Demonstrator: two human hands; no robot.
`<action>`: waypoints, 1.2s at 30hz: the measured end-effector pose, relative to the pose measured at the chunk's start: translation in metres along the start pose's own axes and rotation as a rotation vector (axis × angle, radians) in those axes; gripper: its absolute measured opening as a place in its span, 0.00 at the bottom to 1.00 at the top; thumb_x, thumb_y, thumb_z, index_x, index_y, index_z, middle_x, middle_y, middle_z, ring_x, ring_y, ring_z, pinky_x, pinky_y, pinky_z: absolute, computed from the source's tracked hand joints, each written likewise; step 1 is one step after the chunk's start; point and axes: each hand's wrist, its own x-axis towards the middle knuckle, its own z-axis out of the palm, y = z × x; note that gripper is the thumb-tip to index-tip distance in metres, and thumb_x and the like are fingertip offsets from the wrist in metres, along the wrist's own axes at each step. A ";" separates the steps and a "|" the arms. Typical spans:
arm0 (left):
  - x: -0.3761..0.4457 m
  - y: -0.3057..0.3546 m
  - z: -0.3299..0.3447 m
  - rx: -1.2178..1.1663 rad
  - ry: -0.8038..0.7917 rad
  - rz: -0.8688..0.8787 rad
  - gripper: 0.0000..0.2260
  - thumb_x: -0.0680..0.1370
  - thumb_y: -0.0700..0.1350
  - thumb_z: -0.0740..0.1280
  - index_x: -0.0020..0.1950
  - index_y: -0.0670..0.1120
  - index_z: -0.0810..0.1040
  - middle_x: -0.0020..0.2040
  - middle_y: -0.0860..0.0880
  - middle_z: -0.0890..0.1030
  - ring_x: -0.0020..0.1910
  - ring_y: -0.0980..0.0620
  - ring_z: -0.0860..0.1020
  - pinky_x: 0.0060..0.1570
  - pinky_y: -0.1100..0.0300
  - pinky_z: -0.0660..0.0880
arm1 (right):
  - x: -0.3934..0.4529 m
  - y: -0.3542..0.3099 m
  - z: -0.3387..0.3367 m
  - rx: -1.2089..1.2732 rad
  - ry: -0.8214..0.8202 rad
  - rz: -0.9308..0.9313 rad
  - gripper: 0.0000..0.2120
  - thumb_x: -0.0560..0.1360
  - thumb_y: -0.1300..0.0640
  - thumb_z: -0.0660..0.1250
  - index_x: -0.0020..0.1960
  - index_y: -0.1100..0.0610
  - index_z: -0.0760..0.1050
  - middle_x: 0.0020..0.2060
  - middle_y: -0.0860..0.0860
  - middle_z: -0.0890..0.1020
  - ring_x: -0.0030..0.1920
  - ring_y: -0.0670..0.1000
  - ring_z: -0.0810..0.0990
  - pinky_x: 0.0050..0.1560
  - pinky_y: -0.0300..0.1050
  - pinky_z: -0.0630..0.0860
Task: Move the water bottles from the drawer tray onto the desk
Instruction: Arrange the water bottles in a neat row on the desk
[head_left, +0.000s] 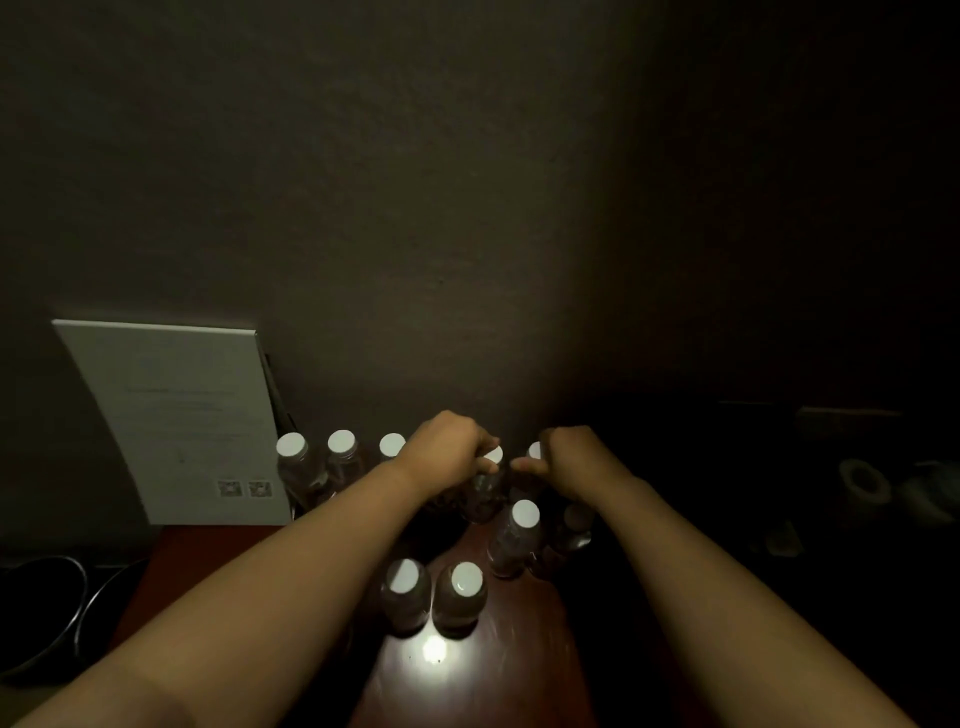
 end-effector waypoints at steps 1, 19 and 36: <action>-0.002 0.001 0.001 0.015 0.007 0.002 0.19 0.77 0.53 0.71 0.67 0.51 0.80 0.63 0.54 0.81 0.63 0.51 0.78 0.60 0.55 0.75 | -0.004 0.001 -0.003 0.035 0.015 0.002 0.24 0.76 0.39 0.67 0.55 0.60 0.78 0.53 0.57 0.82 0.55 0.58 0.80 0.47 0.44 0.71; -0.065 0.034 0.014 -0.076 0.227 0.018 0.17 0.79 0.52 0.68 0.67 0.52 0.79 0.58 0.48 0.82 0.57 0.47 0.80 0.55 0.54 0.76 | -0.072 0.033 0.004 -0.009 -0.058 -0.096 0.15 0.77 0.53 0.65 0.62 0.53 0.78 0.56 0.55 0.81 0.57 0.55 0.79 0.56 0.46 0.75; -0.082 0.030 0.028 -0.079 0.166 0.004 0.16 0.78 0.54 0.69 0.65 0.54 0.80 0.60 0.51 0.83 0.59 0.50 0.80 0.57 0.54 0.76 | -0.040 0.039 -0.021 -0.168 -0.019 -0.076 0.09 0.77 0.54 0.62 0.51 0.54 0.80 0.48 0.53 0.81 0.49 0.56 0.80 0.45 0.46 0.75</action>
